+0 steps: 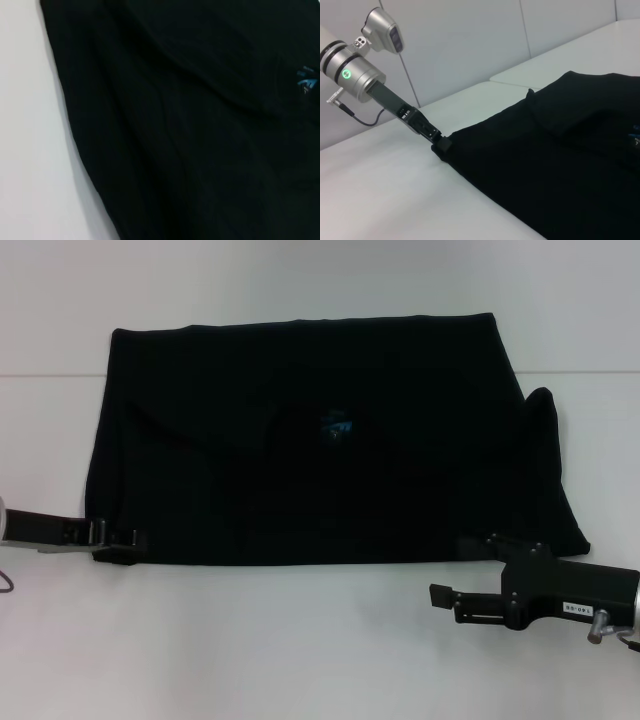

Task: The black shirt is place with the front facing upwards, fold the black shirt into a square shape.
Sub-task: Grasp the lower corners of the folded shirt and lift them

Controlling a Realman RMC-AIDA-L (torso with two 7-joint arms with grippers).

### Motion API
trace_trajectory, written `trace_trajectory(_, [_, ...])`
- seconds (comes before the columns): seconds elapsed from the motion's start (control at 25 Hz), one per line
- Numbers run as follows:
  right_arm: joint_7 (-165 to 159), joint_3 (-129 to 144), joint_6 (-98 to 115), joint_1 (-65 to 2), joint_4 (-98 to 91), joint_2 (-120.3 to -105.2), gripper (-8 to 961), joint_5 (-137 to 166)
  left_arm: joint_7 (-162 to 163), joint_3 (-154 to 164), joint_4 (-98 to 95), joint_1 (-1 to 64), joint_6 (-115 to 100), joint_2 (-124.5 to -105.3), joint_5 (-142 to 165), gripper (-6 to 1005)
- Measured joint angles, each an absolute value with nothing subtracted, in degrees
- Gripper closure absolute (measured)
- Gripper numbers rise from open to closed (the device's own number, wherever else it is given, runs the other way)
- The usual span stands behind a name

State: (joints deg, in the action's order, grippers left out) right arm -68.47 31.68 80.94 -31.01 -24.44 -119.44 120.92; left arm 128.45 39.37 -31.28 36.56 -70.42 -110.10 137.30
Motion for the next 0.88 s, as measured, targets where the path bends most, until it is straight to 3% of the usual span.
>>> trace_trajectory(0.36, [-69.5,31.4,81.2,-30.8,-24.6,-119.34,12,120.8,128.1,39.3,-31.4,36.6,-70.4,-110.12,137.4,810])
trace_trajectory(0.52, [-77.2,31.2,81.1,-30.7,-26.6,-118.37,12,120.8,128.0,39.3,-31.4,36.6,-70.4,-110.12,137.3,893])
trace_trajectory(0.72, [-101.7,32.1,77.5,-31.5,-35.7,-115.63,12,124.5,127.7,39.2,-31.4,36.6,-70.8,-110.12,137.1,996])
trace_trajectory(0.88, [-124.9,33.2,77.0,-34.4,-42.7,-111.83,12,134.8,127.4,39.2,-31.4,36.6,-71.0,-110.05,136.9,996])
